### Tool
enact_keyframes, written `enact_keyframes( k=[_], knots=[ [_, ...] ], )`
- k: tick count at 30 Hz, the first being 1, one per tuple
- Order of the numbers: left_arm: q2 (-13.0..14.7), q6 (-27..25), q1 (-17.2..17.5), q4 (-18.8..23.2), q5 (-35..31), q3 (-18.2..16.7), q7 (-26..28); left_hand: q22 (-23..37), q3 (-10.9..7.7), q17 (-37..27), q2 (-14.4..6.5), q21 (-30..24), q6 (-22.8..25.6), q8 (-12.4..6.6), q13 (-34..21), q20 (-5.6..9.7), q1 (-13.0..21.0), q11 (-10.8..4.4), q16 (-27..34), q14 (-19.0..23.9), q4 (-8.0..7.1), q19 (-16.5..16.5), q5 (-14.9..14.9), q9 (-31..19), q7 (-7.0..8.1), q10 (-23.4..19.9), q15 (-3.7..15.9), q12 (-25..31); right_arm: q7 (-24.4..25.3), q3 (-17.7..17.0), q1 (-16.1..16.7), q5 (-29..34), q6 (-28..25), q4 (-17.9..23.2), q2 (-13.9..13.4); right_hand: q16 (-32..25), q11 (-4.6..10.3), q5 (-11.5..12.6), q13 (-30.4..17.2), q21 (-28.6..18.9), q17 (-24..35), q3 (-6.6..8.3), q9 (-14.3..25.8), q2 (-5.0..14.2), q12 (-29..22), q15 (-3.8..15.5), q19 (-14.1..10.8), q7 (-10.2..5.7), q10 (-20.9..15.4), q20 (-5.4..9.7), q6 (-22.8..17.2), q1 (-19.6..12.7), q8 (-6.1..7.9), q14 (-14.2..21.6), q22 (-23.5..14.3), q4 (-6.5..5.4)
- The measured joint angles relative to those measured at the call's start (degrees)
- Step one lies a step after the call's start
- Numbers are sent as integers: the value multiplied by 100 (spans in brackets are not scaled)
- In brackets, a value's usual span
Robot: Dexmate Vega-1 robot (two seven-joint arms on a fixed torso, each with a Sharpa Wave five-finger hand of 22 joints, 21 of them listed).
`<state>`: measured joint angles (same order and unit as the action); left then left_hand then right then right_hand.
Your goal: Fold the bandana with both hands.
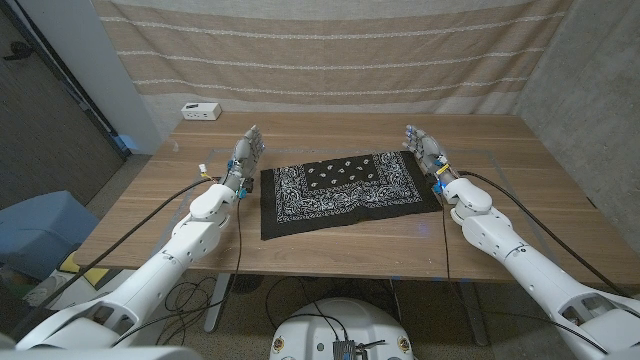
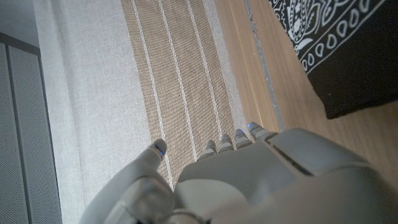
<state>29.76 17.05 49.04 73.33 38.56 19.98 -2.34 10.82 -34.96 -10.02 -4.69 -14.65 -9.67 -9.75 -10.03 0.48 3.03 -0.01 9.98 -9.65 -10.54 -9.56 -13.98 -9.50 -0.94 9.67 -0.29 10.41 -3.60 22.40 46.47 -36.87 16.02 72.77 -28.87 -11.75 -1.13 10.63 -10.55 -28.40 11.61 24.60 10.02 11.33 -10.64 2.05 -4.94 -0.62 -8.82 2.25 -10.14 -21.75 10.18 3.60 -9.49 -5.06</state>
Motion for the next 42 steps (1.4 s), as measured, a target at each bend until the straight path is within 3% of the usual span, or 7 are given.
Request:
enact_keyframes(
  k=[7, 12, 16, 20, 26, 32, 42],
  knots=[
    [-44, 245, -35, -291, 38, -57, -123, 0, 0, 0, 0, -21, -19, -30, 0, 0, 0, 0, 42, -20, -1, 0, -3, 0, 20, 0, 18, 44, -35, 72, -85, 86, -32, -48, 25, 0, 0, 0, 0, 0, -4, 39, 0, -17, 0, 0, 0, 0, 0, 0, 0, -17, 0, 0, 1, -9],
    [-8, 405, -94, -406, -185, -21, -98, 0, -85, 24, -35, -44, -18, -108, 0, -27, 35, 0, 66, -20, 88, 146, -3, 1, 65, 0, 18, 160, 208, 111, -73, 244, -161, 86, 4, 0, -105, 0, 1, 91, -118, 161, 0, -202, 0, -115, -191, 96, -62, -49, -51, -423, 21, 150, 1, 497],
    [45, 504, -132, -441, -411, 30, 17, -17, -159, 43, -184, -87, 269, -176, 0, -188, 355, -51, 66, -1, 479, 400, 183, -26, 137, -151, -85, 235, 575, 143, 1, 477, -357, 304, -84, 0, -176, -40, -27, 174, -106, 77, -1, -310, -39, -457, -272, 187, -133, -363, -146, -526, 64, 215, -27, 729],
    [110, 677, -186, -475, -857, 106, 257, -1, -202, 44, -303, -87, 844, -195, -26, -399, 624, -46, 108, 481, 788, 586, 340, -26, 136, -678, -248, 315, 873, 195, 77, 709, -541, 590, -226, -35, -239, -69, -26, 224, -79, -90, 27, -487, -62, -571, -307, 89, -195, -581, -299, -358, 86, 300, -27, 748],
    [253, 759, -229, -449, -1412, 223, 624, 26, -248, 43, -383, -109, 1550, -240, -52, -638, 837, 42, 108, 939, 1047, 721, 403, -48, 79, -1316, -315, 422, 1440, 311, 155, 1250, -1033, 1026, -457, -77, -279, -69, -26, 224, -79, -141, 27, -514, -62, -608, -364, 73, -236, -656, -401, -331, 86, 354, -26, 786],
    [426, 750, -237, -303, -1897, 327, 840, 52, -245, 31, -338, -177, 2054, -284, -79, -860, 883, 182, 155, 1396, 1142, 906, 404, -52, -25, -1902, -379, 547, 1843, 452, 194, 1746, -1480, 1391, -656, -77, -266, -69, -25, 256, -80, -186, 27, -557, -103, -593, -395, 92, -266, -736, -461, -373, 127, 430, -26, 832],
    [858, 393, -79, 210, -2536, 467, 1074, 52, -229, 0, -293, -171, 3016, -361, -105, -1167, 928, 8, 211, 1980, 1268, 864, 404, -79, -185, -2768, -402, 641, 2414, 673, 196, 2585, -2416, 1844, -850, -158, -215, -68, -53, 298, -55, -163, 53, -519, -127, -396, -605, 32, -440, -665, -667, -612, 149, 689, -53, 1127]
  ],
)
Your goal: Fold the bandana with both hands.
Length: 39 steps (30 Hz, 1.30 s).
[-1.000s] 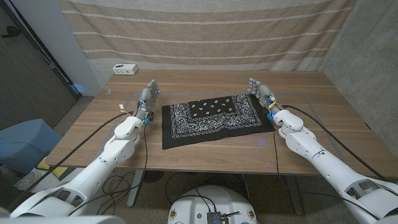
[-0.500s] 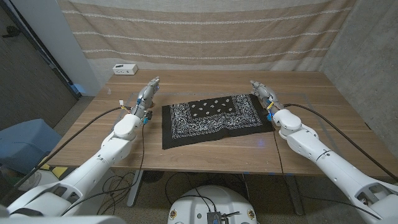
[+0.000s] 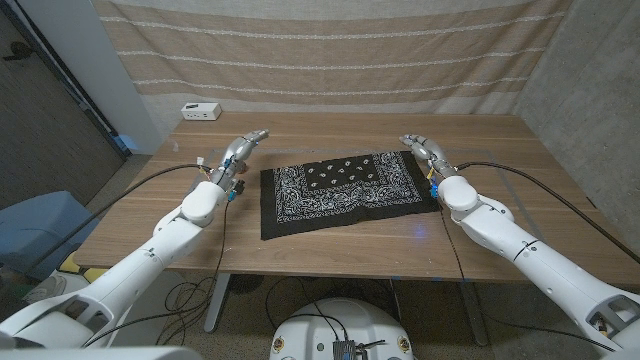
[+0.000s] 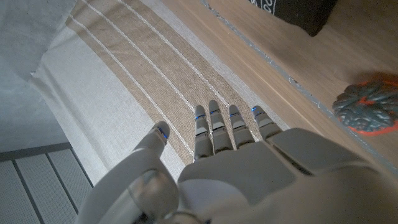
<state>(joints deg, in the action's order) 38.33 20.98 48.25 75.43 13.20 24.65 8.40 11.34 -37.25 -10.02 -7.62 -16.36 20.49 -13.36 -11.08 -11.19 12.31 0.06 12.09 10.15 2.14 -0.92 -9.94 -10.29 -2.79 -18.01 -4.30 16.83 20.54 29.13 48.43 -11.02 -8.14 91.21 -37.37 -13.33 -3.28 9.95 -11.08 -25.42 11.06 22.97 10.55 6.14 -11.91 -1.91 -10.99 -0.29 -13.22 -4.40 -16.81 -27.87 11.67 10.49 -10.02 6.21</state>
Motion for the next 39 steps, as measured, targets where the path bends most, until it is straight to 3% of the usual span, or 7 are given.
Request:
enact_keyframes(
  k=[4, 12, 16, 21, 22, 29, 39],
  knots=[
    [169, -237, 67, 214, -302, 45, 71, 0, -1, 0, 19, 58, 30, 0, 0, -52, 19, 3, 0, 20, 47, -53, 0, 0, 31, -10, 20, 1, 136, 106, -42, 233, -299, 151, -53, -47, -41, 0, 0, -25, 29, 7, 0, 52, 0, 10, -258, 39, -83, 31, -39, -112, 0, 132, 0, 59],
    [566, -730, 176, 750, -878, 190, 110, -1, 1, 1, 36, 111, 84, 28, 1, -28, 26, -39, -27, -12, 96, -177, -25, 0, 85, -52, 53, 1, 402, 315, -135, 808, -1105, 365, -93, -68, -51, 0, -27, -30, 55, 6, 0, 57, 0, 33, -284, 39, -92, 61, -39, -182, -1, 155, -26, 137],
    [716, -1025, 203, 980, -1201, 256, 125, 27, 110, -27, 211, 111, 55, 101, 1, 19, -149, -50, -50, -67, 43, -212, -2, 10, 170, -39, 107, -74, 456, 445, -207, 1009, -1425, 451, -98, -69, -28, 1, -26, -30, 82, 4, 0, 66, 0, 152, -325, 39, -69, 102, -39, -232, -24, 228, -26, 138],
    [822, -1453, 217, 1148, -1653, 313, 118, 16, 168, -18, 251, 57, 48, 171, 1, 606, -189, 68, -72, -67, 56, 85, -1, 1, 176, 68, 182, -182, 478, 573, -286, 1144, -1641, 496, -92, -68, -28, 1, -26, -30, 91, -17, 0, 89, 0, 175, -312, 39, -69, 115, -39, -254, -24, 206, -25, 159],
    [994, -1543, 237, 1462, -1746, 432, 107, 11, 169, -13, 250, 28, 48, 193, 1, 706, -189, 74, -72, -41, 58, 149, -1, 0, 176, 62, 209, -182, 497, 595, -300, 1323, -1940, 496, -87, -68, -28, 1, -26, -30, 103, -19, 0, 89, 0, 182, -294, 39, -69, 133, -39, -254, -24, 197, -26, 161],
    [1149, -2024, 252, 1794, -2270, 579, 91, -17, 44, 17, 127, -93, 318, 188, 1, 1088, -66, 173, -37, 402, 227, 532, -25, 1, -5, -250, 250, -207, 485, 713, -398, 1482, -2138, 430, -54, -68, -27, 1, -26, 0, 109, -19, -1, 127, 4, 161, -293, 39, -67, 134, -39, -292, -24, 114, -25, 161],
    [1244, -2583, 251, 2054, -2822, 724, 27, -16, 24, -27, 45, -166, 812, 121, 2, 1005, -91, 180, 44, 995, 247, 861, -25, 1, -117, -834, 296, -109, 378, 1007, -690, 1680, -2466, 291, 43, 22, 19, 1, -36, 150, 135, -189, -1, -4, 112, 161, -86, -12, 375, 71, 260, -297, -131, -238, -25, 197]
  ],
)
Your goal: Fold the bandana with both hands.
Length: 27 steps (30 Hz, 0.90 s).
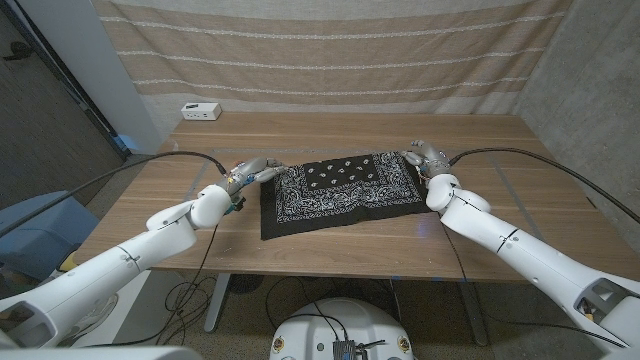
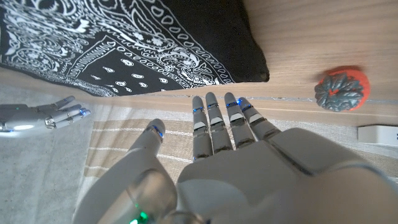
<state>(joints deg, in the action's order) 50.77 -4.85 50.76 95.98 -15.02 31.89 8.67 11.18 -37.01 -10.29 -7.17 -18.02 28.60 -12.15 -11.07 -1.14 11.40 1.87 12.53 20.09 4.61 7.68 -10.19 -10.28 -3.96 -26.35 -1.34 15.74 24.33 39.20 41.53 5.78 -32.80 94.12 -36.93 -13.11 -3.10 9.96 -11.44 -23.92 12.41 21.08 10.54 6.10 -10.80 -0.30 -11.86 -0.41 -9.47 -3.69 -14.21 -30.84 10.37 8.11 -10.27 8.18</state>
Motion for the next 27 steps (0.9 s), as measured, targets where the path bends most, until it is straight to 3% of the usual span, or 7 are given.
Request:
enact_keyframes(
  k=[3, 7, 13, 14, 16, 21, 27],
  knots=[
    [55, -159, -17, 158, -136, 96, -19, 0, 21, 2, 4, 0, 75, 0, 0, -89, -3, -71, 0, 29, -21, 19, 0, 0, -8, -71, 32, 0, -163, 144, -138, 210, -473, -76, 49, 21, 2, 0, -17, 42, 27, -60, 0, -44, 0, 0, 71, 16, 60, -10, 45, 44, 0, -78, 0, -13],
    [64, -317, -17, 193, -259, 113, -33, 0, 25, 18, 54, 0, 162, 0, 0, -270, -53, -156, -49, -46, -25, -3, 0, 0, 22, -218, 134, 1, -210, 304, -305, 262, -594, -181, 107, 21, -25, 0, -16, 72, 34, -84, 0, -44, 0, 39, 106, 10, 93, -18, 72, 44, 0, -117, 0, -37],
    [64, -612, -17, 193, -461, 113, -88, 0, 25, 18, 76, 0, 273, 0, 0, -301, -76, -221, -49, -4, -25, 28, 0, 1, -26, -301, 209, 43, -210, 612, -643, 262, -594, -489, 250, 85, -7, 0, -44, 185, 80, -94, 24, -43, -1, 58, 274, -43, 298, 106, 166, 43, 0, -393, 0, -47],
    [103, -631, -36, 356, -472, 207, -95, 1, 25, 18, 76, 0, 275, 0, 0, -301, -76, -206, -49, -8, -25, 28, 0, 1, -24, -316, 236, 43, -462, 640, -675, 536, -1105, -524, 264, 87, 6, 0, -44, 209, 80, -102, 28, -42, -1, 62, 329, -42, 350, 124, 165, 42, 0, -448, 0, -55],
    [107, -701, -38, 372, -514, 223, -117, 1, 25, 17, 77, 0, 293, 0, 0, -301, -77, -206, -90, -4, -25, 28, 0, 1, -6, -315, 249, 43, -492, 740, -784, 582, -1162, -640, 312, 87, 55, 0, -44, 219, 106, -108, 28, 2, 0, 74, 362, -43, 399, 158, 164, -2, 8, -500, 0, -61],
    [107, -838, -38, 372, -598, 223, -153, 1, 24, 40, 75, 1, 293, 0, 0, -300, -137, -207, -94, -36, -25, 28, 0, 1, -6, -315, 280, 43, -492, 974, -1039, 582, -1162, -948, 454, 87, 31, 23, -44, 219, 107, -108, 28, 40, -1, 62, 344, -86, 437, 140, 117, -40, 68, -529, 0, -61],
    [115, -916, -59, 429, -636, 269, -155, 1, 41, 44, 98, 1, 293, 0, 1, -300, -160, -207, -137, -60, -41, 28, 0, 1, -6, -314, 275, -8, -597, 1186, -1260, 792, -1343, -1211, 575, 80, 40, 23, -66, 279, 132, -131, 28, 100, -46, 62, 336, -166, 379, 132, -358, -100, 208, -529, 1, -38]
  ],
)
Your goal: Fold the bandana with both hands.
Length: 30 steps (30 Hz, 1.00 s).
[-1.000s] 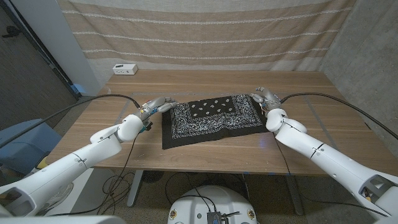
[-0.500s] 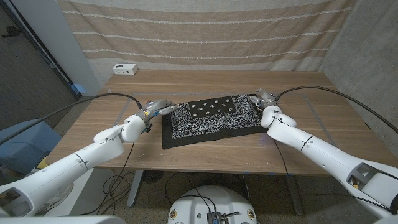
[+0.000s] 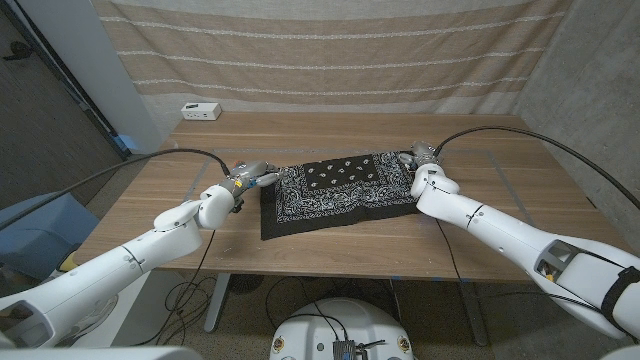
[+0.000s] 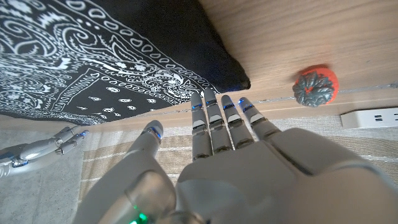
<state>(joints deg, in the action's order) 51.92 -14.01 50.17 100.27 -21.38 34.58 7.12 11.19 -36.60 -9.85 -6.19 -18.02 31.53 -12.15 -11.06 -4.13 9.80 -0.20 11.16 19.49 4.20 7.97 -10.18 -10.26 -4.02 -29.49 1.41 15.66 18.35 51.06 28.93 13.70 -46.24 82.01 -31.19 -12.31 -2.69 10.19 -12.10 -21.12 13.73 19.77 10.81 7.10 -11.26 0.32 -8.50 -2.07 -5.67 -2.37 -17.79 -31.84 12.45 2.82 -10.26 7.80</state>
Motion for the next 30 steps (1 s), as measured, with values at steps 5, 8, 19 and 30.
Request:
enact_keyframes(
  k=[5, 8, 19, 30],
  knots=[
    [2, -34, -4, 12, -5, 13, 1, 0, 0, 0, -17, 24, 0, 9, 0, 22, -17, 0, 0, -38, 0, -22, 0, 0, 0, 0, 21, 0, -128, 160, -154, 221, -185, -178, 81, -103, -14, 0, 9, 37, 0, -43, 0, 106, -173, 14, -97, -4, -397, -91, -799, -146, 196, 90, 0, 43],
    [2, -44, -4, 12, -5, 13, 4, 1, 8, 0, -16, 24, 0, 29, 0, 22, -16, 0, 0, -38, -8, -22, 0, 14, 0, 0, 22, -21, -128, 266, -230, 221, -185, -292, 146, -170, 36, 22, 13, 37, -14, -2, -1, 93, -250, 99, -303, 62, -691, -93, -1370, -415, 308, 294, 0, 110],
    [-24, -3, -67, -79, 23, 40, 17, 1, 23, -1, -15, 24, -1, 50, 0, 23, -60, 0, -44, -68, -24, -21, 24, 14, 0, 0, -8, -43, 109, 520, -346, 626, -411, -614, 312, -505, 309, 107, -8, 24, -58, 90, 80, -196, -339, 193, -905, 47, -1533, -57, -1963, -1947, 245, 1142, 0, 202],
    [-38, 83, -98, -143, 104, 41, 22, 1, 24, -1, -15, 24, -1, 72, 1, 23, -121, 21, -44, -100, -69, -20, 24, 14, 0, 22, 22, -65, 445, 556, -306, 811, -304, -794, 400, -636, 238, 196, -163, 101, 153, -405, 37, -396, -72, 193, -1017, -57, -841, -153, -96, -2180, -154, 1141, -29, 4]
  ],
)
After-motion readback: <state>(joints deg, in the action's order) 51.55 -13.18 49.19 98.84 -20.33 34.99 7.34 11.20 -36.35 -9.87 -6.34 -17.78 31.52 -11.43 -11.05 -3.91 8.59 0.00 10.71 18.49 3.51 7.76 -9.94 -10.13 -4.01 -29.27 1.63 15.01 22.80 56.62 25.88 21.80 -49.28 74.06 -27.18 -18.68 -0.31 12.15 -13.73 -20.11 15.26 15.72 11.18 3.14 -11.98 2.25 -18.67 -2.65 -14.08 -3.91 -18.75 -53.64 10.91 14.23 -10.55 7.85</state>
